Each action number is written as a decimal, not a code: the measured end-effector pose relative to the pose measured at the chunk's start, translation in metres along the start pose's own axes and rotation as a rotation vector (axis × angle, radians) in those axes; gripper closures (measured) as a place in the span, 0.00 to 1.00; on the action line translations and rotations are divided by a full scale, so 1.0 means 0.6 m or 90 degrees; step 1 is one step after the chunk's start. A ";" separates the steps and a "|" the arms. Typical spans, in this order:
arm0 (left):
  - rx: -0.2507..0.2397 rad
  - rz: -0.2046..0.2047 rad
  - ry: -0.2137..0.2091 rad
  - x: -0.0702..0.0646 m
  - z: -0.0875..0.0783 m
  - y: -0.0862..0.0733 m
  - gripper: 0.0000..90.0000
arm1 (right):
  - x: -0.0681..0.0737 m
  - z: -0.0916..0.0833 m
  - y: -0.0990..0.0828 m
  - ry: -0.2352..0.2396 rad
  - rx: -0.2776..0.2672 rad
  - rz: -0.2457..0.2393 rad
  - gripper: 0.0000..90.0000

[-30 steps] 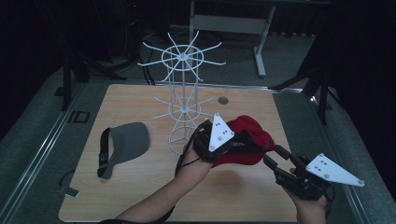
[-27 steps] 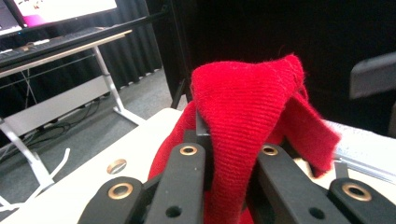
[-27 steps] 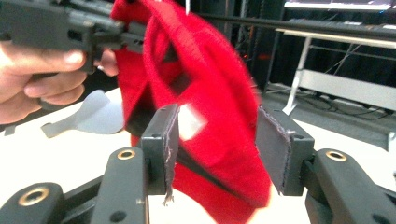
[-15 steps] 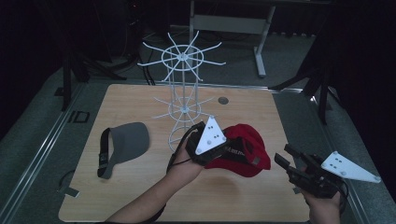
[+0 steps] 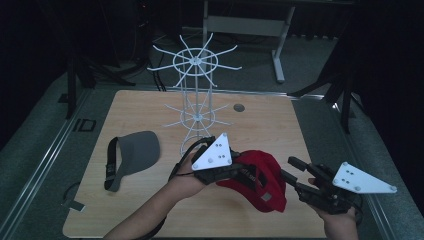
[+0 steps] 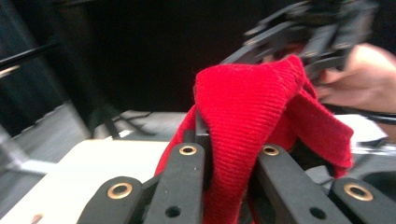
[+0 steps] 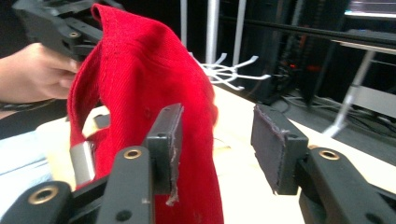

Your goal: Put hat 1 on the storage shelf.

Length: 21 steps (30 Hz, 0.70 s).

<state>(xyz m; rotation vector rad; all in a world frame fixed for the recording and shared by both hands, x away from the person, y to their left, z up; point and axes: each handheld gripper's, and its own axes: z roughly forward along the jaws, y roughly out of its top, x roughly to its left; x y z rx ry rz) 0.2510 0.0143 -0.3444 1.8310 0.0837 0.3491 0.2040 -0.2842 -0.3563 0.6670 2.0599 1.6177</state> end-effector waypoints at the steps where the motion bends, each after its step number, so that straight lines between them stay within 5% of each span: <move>1: 0.000 0.000 -0.007 0.000 0.000 0.000 0.97 | 0.003 0.003 0.002 0.012 0.000 -0.006 0.62; 11: 0.011 0.001 -0.033 -0.002 0.004 0.000 0.97 | 0.005 0.020 0.006 0.086 0.014 -0.020 0.71; 16: 0.018 -0.002 -0.027 0.002 0.006 -0.003 0.97 | 0.010 0.023 0.004 0.077 0.032 -0.032 0.95; 21: 0.026 -0.003 -0.009 0.008 0.007 -0.008 0.96 | 0.015 0.025 0.006 0.063 0.030 -0.036 0.98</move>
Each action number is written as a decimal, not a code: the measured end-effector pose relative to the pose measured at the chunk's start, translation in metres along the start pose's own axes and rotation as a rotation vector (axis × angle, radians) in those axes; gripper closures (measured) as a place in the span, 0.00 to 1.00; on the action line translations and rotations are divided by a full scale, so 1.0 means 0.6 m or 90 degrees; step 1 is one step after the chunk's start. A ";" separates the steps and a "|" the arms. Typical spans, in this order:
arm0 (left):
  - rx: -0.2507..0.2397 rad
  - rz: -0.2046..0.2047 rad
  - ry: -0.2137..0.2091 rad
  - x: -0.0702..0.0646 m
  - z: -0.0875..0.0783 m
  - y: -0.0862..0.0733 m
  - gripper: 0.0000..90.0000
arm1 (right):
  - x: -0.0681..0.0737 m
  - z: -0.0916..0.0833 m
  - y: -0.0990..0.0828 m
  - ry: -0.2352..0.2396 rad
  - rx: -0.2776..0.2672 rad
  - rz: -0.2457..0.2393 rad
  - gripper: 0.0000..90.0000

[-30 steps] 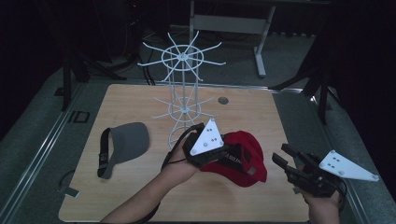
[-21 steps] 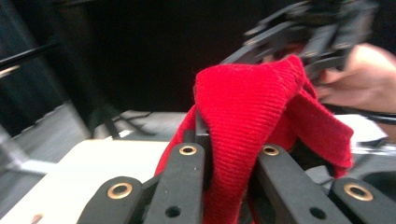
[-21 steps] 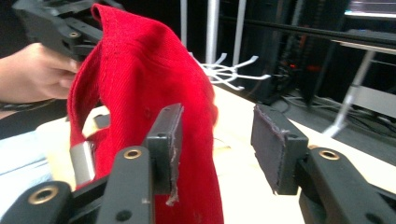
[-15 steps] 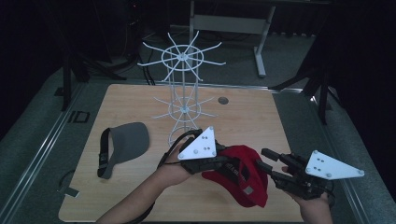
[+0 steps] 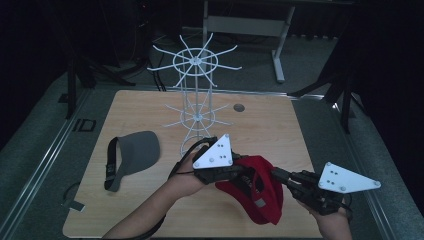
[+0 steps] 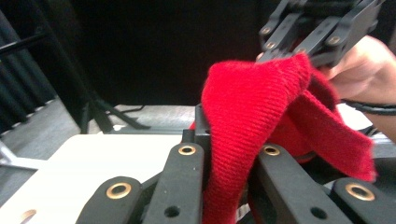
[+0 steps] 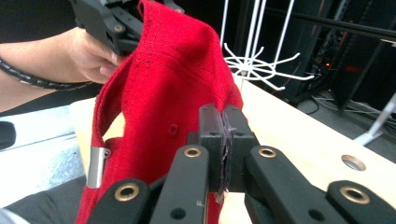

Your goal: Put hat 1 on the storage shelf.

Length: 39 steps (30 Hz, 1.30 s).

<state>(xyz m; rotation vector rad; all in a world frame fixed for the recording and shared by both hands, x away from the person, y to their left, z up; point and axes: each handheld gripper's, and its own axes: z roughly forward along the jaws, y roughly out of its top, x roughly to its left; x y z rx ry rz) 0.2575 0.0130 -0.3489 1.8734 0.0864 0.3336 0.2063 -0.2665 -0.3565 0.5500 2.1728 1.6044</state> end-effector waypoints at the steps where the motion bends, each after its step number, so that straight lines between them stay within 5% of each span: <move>1: 0.000 -0.007 -0.002 0.003 -0.001 -0.002 0.96 | -0.001 0.000 0.000 -0.001 -0.003 0.002 0.98; 11: 0.004 -0.001 0.009 0.003 0.003 -0.006 0.94 | -0.008 -0.007 0.009 -0.018 -0.029 0.028 0.99; 18: 0.005 0.013 0.031 -0.004 0.003 -0.008 0.70 | -0.015 -0.017 0.015 -0.041 -0.040 0.037 0.99; 25: 0.013 0.004 0.052 -0.006 -0.004 -0.018 0.58 | -0.019 -0.024 0.022 -0.063 -0.045 0.043 0.99; 39: 0.033 -0.033 0.127 -0.010 -0.024 -0.057 0.52 | -0.029 -0.043 0.028 -0.093 -0.065 0.061 0.99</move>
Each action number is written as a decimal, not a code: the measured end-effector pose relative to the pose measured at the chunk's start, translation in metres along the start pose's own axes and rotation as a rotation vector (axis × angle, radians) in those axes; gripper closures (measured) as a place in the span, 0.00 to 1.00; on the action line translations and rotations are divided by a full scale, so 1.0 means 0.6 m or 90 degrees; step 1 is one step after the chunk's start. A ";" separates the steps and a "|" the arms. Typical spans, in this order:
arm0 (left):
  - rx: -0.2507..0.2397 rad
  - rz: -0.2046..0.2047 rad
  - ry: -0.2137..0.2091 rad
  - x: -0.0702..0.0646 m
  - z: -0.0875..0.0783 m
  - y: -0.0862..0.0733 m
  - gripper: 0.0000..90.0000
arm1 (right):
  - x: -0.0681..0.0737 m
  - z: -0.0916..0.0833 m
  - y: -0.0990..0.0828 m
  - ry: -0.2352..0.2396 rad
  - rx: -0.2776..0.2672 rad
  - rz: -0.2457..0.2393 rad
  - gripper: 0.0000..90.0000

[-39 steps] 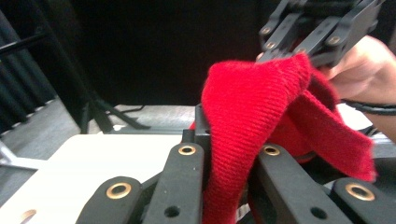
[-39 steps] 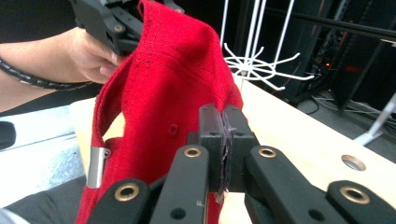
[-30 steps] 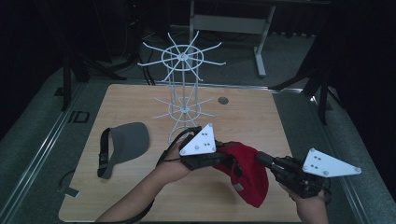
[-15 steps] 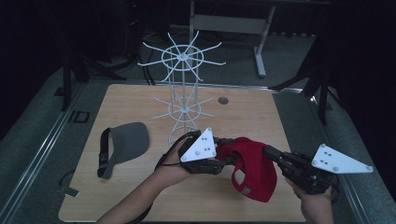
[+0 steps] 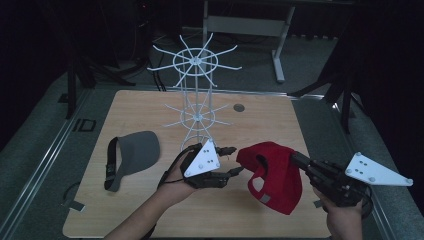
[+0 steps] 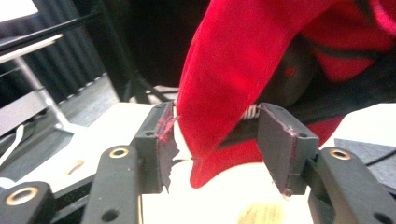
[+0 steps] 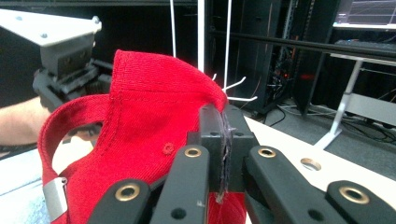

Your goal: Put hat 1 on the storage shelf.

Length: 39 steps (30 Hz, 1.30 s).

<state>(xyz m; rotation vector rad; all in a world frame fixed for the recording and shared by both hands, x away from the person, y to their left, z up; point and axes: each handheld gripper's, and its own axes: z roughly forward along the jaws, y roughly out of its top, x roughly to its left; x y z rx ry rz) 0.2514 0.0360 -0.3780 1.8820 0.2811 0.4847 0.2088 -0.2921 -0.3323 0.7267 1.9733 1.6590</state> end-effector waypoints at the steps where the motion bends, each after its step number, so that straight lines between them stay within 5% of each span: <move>1: 0.002 -0.006 0.003 0.000 0.000 -0.005 0.51 | -0.001 0.000 0.001 -0.003 -0.002 0.002 0.99; 13: 0.000 -0.064 0.040 -0.004 -0.033 -0.076 0.44 | -0.032 0.001 0.033 -0.053 -0.029 0.009 0.99; 21: -0.001 -0.107 0.065 -0.011 -0.048 -0.127 0.18 | -0.053 0.010 0.073 -0.083 -0.049 0.008 0.99; 27: 0.010 -0.134 0.074 -0.018 -0.054 -0.172 0.09 | -0.066 0.022 0.106 -0.102 -0.061 0.001 0.99; 39: 0.027 -0.169 0.101 -0.028 -0.064 -0.247 0.07 | -0.077 0.051 0.158 -0.116 -0.077 -0.012 0.99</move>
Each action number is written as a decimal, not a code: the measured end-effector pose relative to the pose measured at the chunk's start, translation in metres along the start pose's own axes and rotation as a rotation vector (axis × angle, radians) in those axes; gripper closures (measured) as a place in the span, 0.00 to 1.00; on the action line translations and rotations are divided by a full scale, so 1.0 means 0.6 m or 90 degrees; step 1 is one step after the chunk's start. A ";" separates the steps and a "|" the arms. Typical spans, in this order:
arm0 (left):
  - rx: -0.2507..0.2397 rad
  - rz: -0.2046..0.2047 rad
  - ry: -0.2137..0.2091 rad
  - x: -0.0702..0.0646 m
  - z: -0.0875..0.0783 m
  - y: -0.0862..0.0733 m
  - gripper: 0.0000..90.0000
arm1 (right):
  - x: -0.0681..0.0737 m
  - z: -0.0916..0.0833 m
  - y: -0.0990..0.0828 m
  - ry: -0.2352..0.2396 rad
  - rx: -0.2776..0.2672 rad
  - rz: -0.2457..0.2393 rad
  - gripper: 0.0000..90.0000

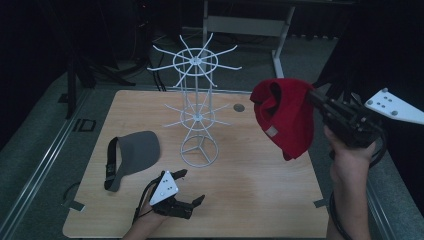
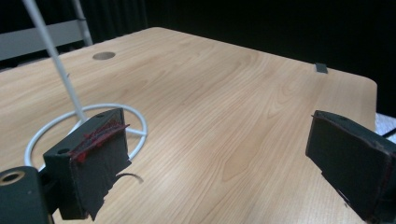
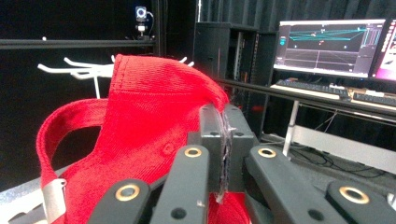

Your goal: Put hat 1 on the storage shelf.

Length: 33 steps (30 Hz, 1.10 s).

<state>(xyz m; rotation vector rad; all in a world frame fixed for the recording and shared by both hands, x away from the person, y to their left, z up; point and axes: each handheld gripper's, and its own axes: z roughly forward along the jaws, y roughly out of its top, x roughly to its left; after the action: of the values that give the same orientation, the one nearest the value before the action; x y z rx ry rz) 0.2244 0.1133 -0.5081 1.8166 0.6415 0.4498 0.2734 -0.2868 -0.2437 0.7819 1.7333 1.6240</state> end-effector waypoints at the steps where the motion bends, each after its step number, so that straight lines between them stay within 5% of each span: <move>1: -0.002 -0.005 0.001 0.001 0.000 -0.004 0.07 | -0.001 0.003 0.004 -0.003 -0.002 0.002 0.99; 10: -0.005 -0.017 0.033 0.002 -0.006 -0.028 0.07 | 0.000 0.042 0.039 -0.025 -0.009 -0.001 0.99; 33: -0.024 -0.019 0.045 0.004 -0.013 -0.028 0.07 | 0.006 0.156 0.076 -0.053 0.020 -0.006 0.99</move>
<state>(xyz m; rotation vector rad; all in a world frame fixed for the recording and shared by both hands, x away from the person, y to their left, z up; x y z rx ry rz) 0.2184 0.1248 -0.5218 1.7596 0.7035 0.5040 0.3444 -0.2227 -0.2023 0.8423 1.7058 1.5391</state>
